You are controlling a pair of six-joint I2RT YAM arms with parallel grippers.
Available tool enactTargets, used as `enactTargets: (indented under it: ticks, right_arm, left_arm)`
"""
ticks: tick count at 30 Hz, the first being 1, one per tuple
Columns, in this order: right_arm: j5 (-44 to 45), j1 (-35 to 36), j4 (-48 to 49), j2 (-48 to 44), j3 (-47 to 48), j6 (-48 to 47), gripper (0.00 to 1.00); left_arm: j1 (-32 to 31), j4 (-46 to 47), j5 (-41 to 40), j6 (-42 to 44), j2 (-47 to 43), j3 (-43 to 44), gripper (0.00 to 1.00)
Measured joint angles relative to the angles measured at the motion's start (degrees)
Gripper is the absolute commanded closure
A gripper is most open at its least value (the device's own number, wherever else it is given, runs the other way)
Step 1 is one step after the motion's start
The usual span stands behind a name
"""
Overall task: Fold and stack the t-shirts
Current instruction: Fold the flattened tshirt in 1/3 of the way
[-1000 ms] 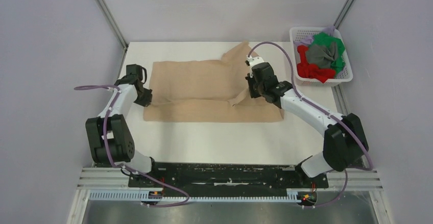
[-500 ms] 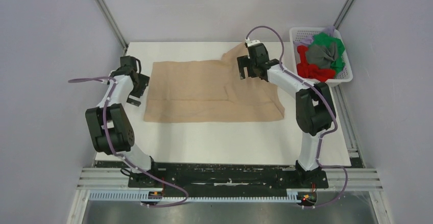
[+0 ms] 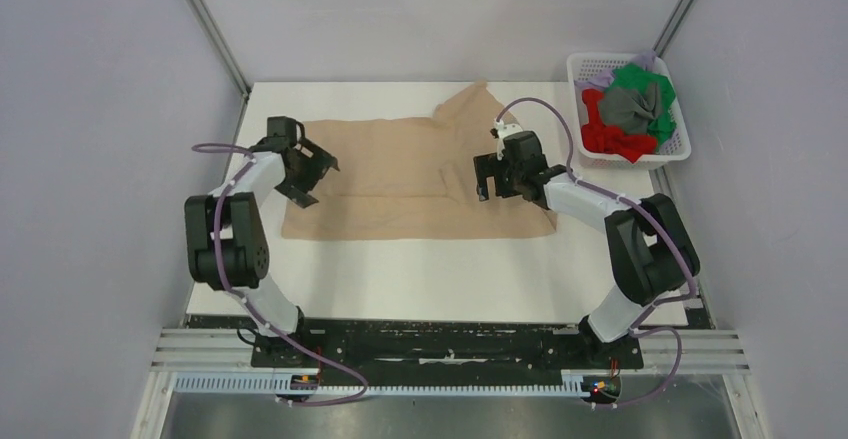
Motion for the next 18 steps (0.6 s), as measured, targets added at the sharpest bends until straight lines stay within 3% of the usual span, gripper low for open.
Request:
enactTargets:
  ticks: [6, 12, 18]
  right_arm:
    - [3.0, 0.0, 2.4, 1.9, -5.4, 1.7, 0.02]
    - [5.8, 0.4, 6.2, -2.5, -13.6, 3.5, 0.02]
    - [6.6, 0.4, 6.8, -12.5, -23.6, 5.6, 0.02]
  left_arm:
    - [-1.6, 1.6, 4.4, 1.9, 8.0, -0.5, 0.00]
    - [-1.2, 6.6, 5.4, 3.3, 4.6, -5.7, 0.00]
    - [-1.9, 11.2, 5.9, 3.6, -4.3, -16.6, 0.00]
